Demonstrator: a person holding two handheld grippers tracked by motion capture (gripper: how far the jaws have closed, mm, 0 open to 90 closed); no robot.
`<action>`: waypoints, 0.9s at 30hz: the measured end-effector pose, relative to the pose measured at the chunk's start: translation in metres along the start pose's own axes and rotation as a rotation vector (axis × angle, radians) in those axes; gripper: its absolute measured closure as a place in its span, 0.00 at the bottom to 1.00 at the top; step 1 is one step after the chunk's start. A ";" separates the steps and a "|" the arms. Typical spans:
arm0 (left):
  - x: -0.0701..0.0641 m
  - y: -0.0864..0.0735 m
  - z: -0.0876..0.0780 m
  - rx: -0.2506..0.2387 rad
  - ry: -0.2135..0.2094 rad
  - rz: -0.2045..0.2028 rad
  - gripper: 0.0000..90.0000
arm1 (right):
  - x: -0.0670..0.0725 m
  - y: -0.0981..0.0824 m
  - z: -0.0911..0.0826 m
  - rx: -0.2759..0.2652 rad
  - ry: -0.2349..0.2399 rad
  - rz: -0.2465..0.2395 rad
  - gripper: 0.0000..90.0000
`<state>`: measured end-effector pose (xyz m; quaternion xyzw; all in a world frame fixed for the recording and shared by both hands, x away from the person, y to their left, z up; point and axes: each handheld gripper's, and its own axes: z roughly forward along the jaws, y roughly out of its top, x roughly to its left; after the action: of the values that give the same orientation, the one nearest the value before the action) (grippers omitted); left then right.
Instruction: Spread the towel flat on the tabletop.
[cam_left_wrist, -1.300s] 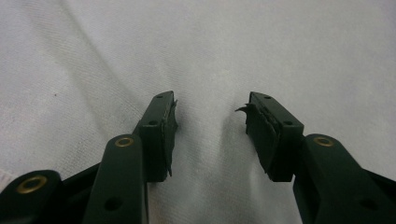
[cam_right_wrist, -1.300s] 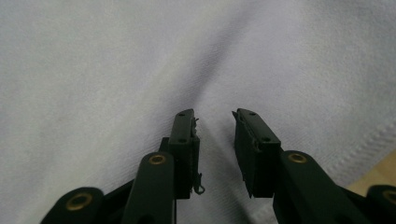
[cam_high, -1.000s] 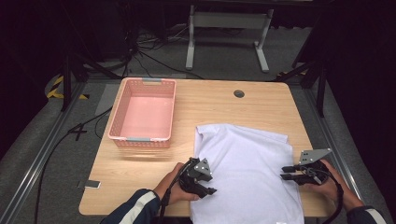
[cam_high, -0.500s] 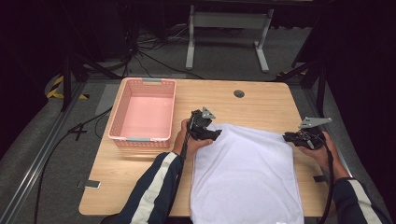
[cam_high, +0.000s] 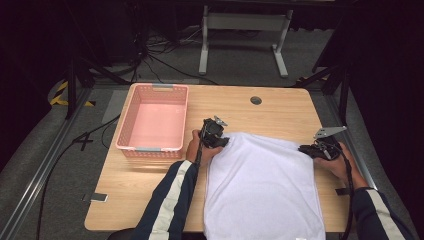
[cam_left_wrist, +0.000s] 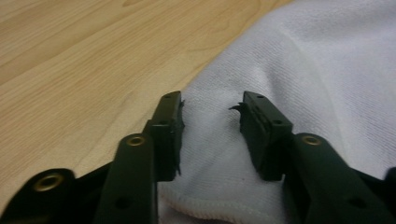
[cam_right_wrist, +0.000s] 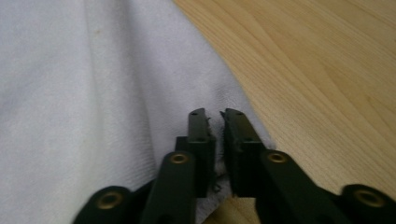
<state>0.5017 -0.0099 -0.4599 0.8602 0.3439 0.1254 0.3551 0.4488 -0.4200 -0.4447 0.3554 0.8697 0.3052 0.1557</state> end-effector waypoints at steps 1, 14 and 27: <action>0.002 0.000 -0.001 -0.013 0.011 -0.016 0.91 | 0.002 0.002 0.000 0.009 -0.011 -0.015 0.94; 0.016 0.019 -0.007 -0.073 0.027 0.000 0.98 | -0.011 0.024 -0.022 -0.154 -0.007 0.068 0.92; 0.025 0.021 0.008 -0.051 0.034 -0.064 0.75 | -0.026 0.028 -0.011 -0.145 -0.029 0.119 0.67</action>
<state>0.5338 -0.0080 -0.4518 0.8371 0.3739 0.1375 0.3750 0.4765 -0.4271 -0.4168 0.3987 0.8203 0.3708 0.1751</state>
